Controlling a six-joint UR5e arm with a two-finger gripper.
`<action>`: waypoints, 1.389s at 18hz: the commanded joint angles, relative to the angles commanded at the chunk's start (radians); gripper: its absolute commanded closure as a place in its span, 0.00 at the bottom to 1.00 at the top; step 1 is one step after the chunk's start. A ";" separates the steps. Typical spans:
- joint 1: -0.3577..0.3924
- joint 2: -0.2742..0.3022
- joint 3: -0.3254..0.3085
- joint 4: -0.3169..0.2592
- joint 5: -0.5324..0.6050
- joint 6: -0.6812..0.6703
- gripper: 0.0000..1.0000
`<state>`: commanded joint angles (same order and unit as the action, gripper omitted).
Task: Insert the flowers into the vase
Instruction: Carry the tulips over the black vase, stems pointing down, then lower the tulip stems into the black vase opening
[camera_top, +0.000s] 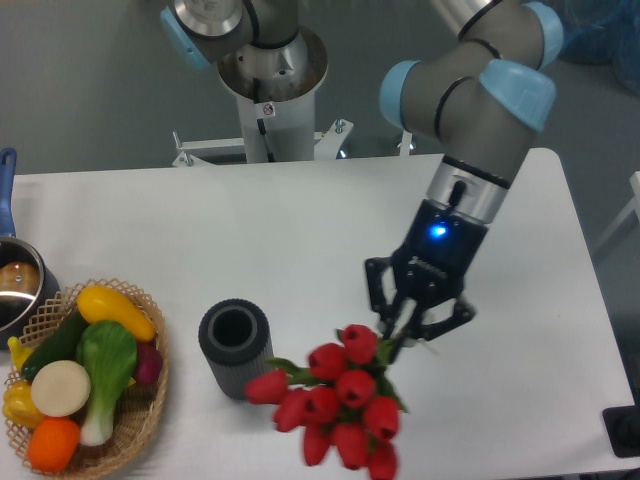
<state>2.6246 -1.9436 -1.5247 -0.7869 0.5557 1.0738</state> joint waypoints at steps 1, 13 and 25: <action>-0.002 0.005 -0.003 0.000 -0.028 0.000 0.80; -0.046 0.026 -0.113 0.003 -0.397 0.075 0.80; -0.058 0.052 -0.242 0.005 -0.579 0.173 0.80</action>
<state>2.5664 -1.8914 -1.7671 -0.7823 -0.0229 1.2470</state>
